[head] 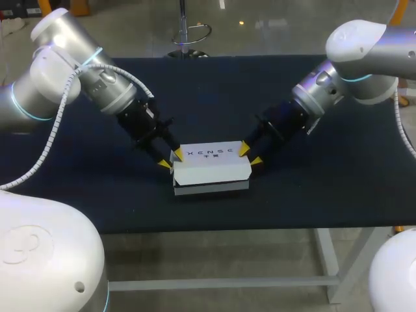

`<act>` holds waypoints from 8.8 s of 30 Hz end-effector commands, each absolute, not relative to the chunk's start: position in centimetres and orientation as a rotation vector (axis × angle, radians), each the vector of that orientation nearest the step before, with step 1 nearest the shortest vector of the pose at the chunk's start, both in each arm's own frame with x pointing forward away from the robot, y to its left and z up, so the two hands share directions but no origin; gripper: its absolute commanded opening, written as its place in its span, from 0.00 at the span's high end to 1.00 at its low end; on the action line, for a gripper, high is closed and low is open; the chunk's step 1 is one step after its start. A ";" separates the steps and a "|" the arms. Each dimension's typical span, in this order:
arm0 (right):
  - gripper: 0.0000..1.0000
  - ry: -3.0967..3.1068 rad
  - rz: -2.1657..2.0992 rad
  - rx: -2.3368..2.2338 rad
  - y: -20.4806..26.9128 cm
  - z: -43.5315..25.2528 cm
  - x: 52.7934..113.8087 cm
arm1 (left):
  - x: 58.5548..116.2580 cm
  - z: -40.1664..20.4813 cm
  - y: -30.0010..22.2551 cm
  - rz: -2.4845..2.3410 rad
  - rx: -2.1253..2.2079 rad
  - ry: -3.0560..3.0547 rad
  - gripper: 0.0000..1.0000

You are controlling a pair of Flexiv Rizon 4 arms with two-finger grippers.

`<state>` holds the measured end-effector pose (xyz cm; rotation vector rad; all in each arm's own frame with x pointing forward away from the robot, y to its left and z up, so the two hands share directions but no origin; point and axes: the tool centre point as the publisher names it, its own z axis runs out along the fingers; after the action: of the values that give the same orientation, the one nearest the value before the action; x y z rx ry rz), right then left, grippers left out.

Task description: Assemble the packaging by folding the flat box into shape, placing the metal phone stand inside, and closing the box properly

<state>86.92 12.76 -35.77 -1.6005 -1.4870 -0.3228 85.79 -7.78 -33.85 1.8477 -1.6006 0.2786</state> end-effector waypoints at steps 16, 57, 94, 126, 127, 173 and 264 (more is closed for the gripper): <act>0.60 -1.479 -0.275 -1.564 12.9 -35.1 87.4 | 86.3 -33.1 -8.3 0.216 1.856 -1.591 0.62; 0.61 -1.390 -0.087 -1.504 13.3 -33.9 88.4 | 87.8 -31.8 -9.0 -0.002 1.892 -1.437 0.64; 0.62 -1.324 -0.017 -1.451 13.3 -32.8 90.2 | 89.7 -30.7 -8.4 -0.074 1.844 -1.242 0.63; 0.63 -1.288 0.006 -1.413 13.9 -31.8 91.6 | 91.1 -30.1 -8.1 -0.100 1.805 -1.130 0.63; 0.63 -1.287 0.006 -1.413 13.9 -31.8 91.6 | 91.1 -30.1 -8.1 -0.097 1.808 -1.123 0.64; 0.65 -1.273 0.025 -1.403 14.3 -32.4 92.5 | 91.3 -31.0 -7.8 0.127 1.810 -0.969 0.80; 0.61 -1.402 -0.013 -1.374 13.7 -34.5 91.1 | 89.1 -32.4 -6.4 0.232 1.891 -1.082 0.58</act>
<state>90.90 13.64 -34.42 -1.3773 -1.3992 -0.0160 89.43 -6.42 -32.71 1.8811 -1.0809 0.2293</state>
